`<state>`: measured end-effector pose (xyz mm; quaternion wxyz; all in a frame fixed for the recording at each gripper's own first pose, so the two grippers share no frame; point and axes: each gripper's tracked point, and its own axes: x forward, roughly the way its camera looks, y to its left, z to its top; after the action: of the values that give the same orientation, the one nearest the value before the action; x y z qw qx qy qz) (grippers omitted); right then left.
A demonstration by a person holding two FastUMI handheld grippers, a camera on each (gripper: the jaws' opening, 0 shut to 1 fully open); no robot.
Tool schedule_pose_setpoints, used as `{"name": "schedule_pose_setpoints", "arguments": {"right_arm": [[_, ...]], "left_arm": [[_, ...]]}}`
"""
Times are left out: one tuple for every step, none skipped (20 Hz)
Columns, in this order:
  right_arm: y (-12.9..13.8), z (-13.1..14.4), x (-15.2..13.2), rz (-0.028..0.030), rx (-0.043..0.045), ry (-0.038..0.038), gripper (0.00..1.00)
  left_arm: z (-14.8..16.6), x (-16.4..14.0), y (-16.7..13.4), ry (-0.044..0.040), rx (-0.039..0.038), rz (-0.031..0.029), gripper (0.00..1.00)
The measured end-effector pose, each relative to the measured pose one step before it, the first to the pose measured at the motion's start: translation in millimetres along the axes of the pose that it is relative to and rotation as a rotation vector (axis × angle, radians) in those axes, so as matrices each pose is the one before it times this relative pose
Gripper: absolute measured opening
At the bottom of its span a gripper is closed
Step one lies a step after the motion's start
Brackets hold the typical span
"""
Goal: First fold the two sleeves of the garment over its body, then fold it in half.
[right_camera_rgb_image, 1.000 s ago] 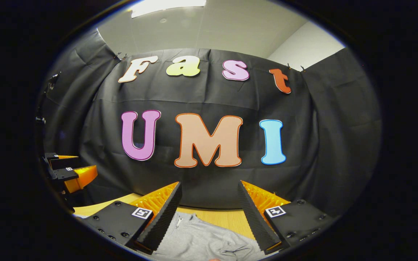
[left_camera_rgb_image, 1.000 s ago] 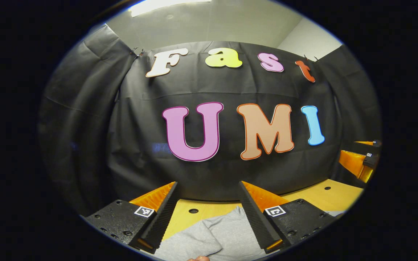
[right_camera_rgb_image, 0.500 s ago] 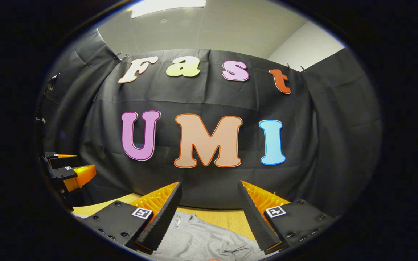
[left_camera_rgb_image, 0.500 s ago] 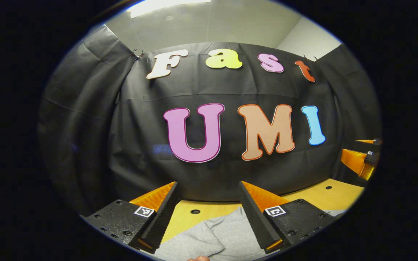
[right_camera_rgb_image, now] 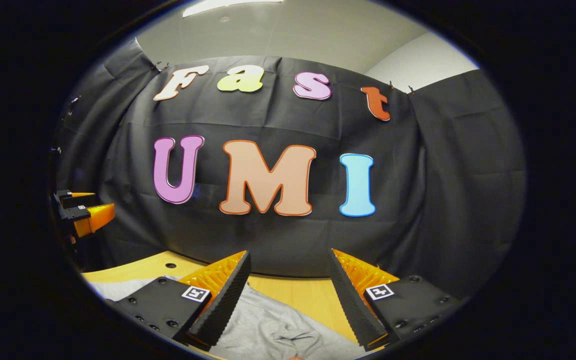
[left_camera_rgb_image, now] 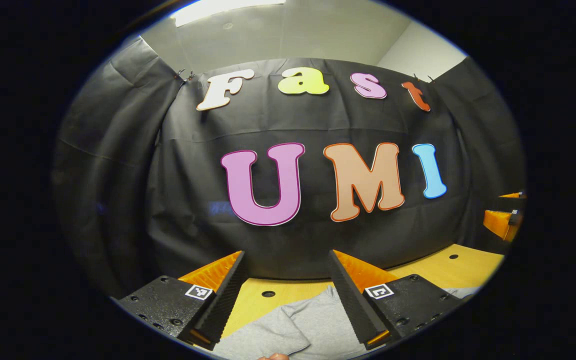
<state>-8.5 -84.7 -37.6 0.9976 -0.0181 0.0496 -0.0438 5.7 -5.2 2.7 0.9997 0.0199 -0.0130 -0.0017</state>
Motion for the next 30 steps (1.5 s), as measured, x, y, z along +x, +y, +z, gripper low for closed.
{"name": "schedule_pose_setpoints", "arguments": {"right_arm": [[-8.61, -3.64, -0.02, -0.01090, -0.01214, 0.00653, 0.97], [-7.41, -3.16, 0.07, -0.00794, -0.01355, 0.00560, 0.97], [-9.04, -4.69, -0.65, -0.00990, -0.01328, 0.00942, 0.97], [-8.42, -5.88, -0.40, -0.00862, -0.01002, 0.01373, 0.97], [-6.62, -5.60, -1.55, -0.00705, -0.00538, 0.01454, 0.97], [-5.95, -5.80, -1.13, -0.00383, -0.00367, 0.01658, 0.97], [-6.07, -8.08, -0.07, -0.00325, -0.00452, 0.02047, 0.97], [-5.95, -7.29, -0.27, -0.00316, -0.00674, 0.02038, 0.97], [-5.78, -8.19, -1.56, -0.00267, -0.01101, 0.02112, 0.97], [-5.14, -6.43, -2.09, -0.00203, -0.01529, 0.01918, 0.97], [-6.64, -6.85, -2.37, -0.00358, -0.01465, 0.01275, 0.97], [-6.07, -5.34, -2.40, -0.00186, -0.01421, 0.01082, 0.98], [-7.30, -8.24, -2.01, -0.00401, -0.01271, 0.01605, 0.97], [-6.65, -8.43, -1.89, -0.00577, -0.00968, 0.02232, 0.97], [-8.14, -9.77, -1.41, -0.00715, -0.00522, 0.02285, 0.97], [-8.13, -9.87, -1.87, -0.01022, -0.00093, 0.02310, 0.97], [-9.38, -8.93, -0.84, -0.01390, 0.00233, 0.02010, 0.97], [-7.67, -8.65, -1.38, -0.01326, 0.00438, 0.02023, 0.98], [-6.46, -10.66, -1.01, -0.01020, 0.00391, 0.02019, 0.98], [-5.32, -10.41, -0.75, -0.00667, -0.00076, 0.02483, 0.98], [-4.05, -12.68, -1.05, -0.00229, -0.00444, 0.02903, 0.98], [-3.80, -11.99, -0.42, -0.00018, -0.00850, 0.02648, 0.97], [-2.90, -14.12, -1.12, -0.00023, -0.01077, 0.02922, 0.97], [-2.45, -12.96, -0.69, 0.00115, -0.00959, 0.03206, 0.98], [-3.33, -14.09, 0.17, 0.00045, -0.00407, 0.03155, 0.98], [-2.83, -11.24, -1.32, 0.00089, 0.00477, 0.02611, 0.99], [-1.73, -12.51, -2.33, 0.00308, 0.01173, 0.02542, 0.98], [-0.84, -10.14, -1.00, 0.00715, 0.01373, 0.03096, 0.99], [0.53, -12.24, 1.96, 0.00831, 0.01113, 0.03227, 0.99], [-0.65, -12.83, 0.80, 0.00621, 0.00414, 0.03382, 0.98]], "left_arm": [[0.51, 0.98, -3.04, 0.00080, -0.00077, -0.00707, 0.94], [-0.57, 1.08, -3.44, 0.00041, -0.00086, -0.00757, 0.94], [-0.43, 0.59, -4.55, 0.00096, -0.00049, -0.00876, 0.94], [-0.56, 1.15, -3.41, 0.00163, -0.00073, -0.00937, 0.94], [0.72, 1.11, -3.79, -0.00029, -0.00081, -0.00841, 0.94], [-0.90, 1.16, -4.09, -0.00001, -0.00013, -0.00907, 0.94], [0.19, 0.88, -2.99, 0.00047, 0.00143, -0.00602, 0.94], [-0.77, 0.68, -1.63, 0.00079, 0.00107, -0.00530, 0.94], [-0.19, 1.73, -2.35, 0.00084, 0.00018, -0.00439, 0.94], [-2.27, 0.65, -1.07, 0.00298, -0.00093, -0.00357, 0.94], [-1.10, 0.97, -0.69, 0.00293, -0.00138, 0.00000, 0.94], [-1.77, 0.30, -0.33, 0.00399, -0.00188, -0.00035, 0.94], [-0.90, 0.81, -0.61, 0.00344, -0.00233, 0.00081, 0.94], [-0.95, 1.42, -0.39, 0.00376, -0.00219, 0.00016, 0.94], [-0.29, 0.80, -0.68, 0.00214, -0.00204, 0.00031, 0.94], [-1.80, 0.69, -0.61, 0.00304, -0.00112, -0.00050, 0.94], [-0.86, 0.44, -0.67, 0.00193, -0.00056, -0.00001, 0.94], [-1.22, 0.82, -1.83, 0.00198, -0.00074, -0.00151, 0.94], [-0.15, 1.07, -2.12, 0.00219, -0.00119, -0.00259, 0.94], [-1.47, 0.79, -2.36, 0.00249, -0.00223, -0.00328, 0.94], [-0.45, 0.87, -1.79, 0.00166, -0.00240, -0.00369, 0.94], [-1.75, 0.47, -2.65, 0.00181, -0.00226, -0.00329, 0.94], [0.21, 1.12, -1.86, 0.00238, -0.00262, -0.00216, 0.94], [-1.59, 0.59, -2.20, 0.00270, -0.00313, -0.00276, 0.94], [-1.43, 0.46, -2.20, 0.00356, -0.00215, -0.00318, 0.94], [-1.40, 0.96, -2.19, 0.00395, -0.00144, -0.00279, 0.94], [-1.89, 0.47, -2.62, 0.00440, -0.00216, -0.00322, 0.94], [-1.67, -0.87, -1.84, 0.00393, -0.00235, -0.00253, 0.94], [-0.23, -0.45, -1.96, 0.00258, -0.00147, -0.00160, 0.94], [-0.40, 0.65, -1.09, 0.00141, -0.00040, -0.00202, 0.94]]}}
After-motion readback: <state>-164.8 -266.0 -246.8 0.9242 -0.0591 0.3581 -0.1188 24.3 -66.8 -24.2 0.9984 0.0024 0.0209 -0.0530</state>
